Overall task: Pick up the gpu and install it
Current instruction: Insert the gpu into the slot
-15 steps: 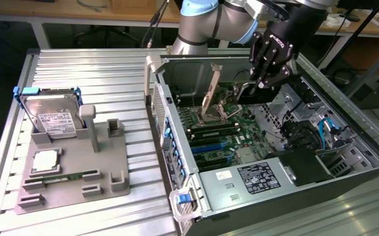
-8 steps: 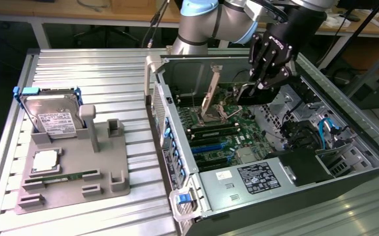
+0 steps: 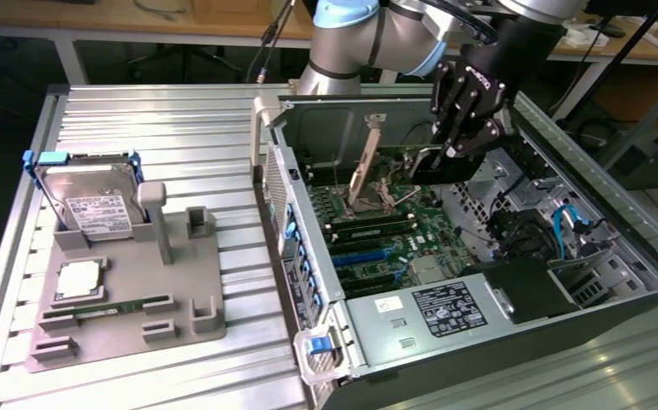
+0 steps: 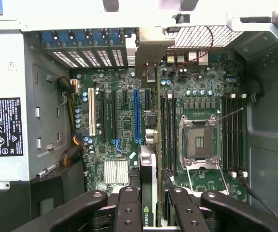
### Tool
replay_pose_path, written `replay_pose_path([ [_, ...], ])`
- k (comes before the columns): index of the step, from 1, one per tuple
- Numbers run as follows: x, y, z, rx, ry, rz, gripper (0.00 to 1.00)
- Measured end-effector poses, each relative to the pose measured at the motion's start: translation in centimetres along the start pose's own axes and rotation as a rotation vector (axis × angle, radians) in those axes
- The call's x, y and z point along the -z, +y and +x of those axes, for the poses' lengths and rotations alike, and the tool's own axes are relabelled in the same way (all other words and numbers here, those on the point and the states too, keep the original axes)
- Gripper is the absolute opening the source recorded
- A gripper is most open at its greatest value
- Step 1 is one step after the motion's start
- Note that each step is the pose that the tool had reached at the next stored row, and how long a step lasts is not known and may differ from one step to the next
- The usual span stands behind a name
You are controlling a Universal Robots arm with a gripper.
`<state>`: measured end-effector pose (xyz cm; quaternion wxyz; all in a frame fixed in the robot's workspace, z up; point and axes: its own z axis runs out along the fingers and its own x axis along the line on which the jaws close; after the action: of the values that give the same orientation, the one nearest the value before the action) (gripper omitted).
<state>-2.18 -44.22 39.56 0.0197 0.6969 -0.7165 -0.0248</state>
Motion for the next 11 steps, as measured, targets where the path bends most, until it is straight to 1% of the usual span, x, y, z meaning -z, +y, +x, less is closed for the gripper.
replay_pose_path([
  [11,-0.39,-0.03,0.0,0.001,0.0,0.0,0.27],
])
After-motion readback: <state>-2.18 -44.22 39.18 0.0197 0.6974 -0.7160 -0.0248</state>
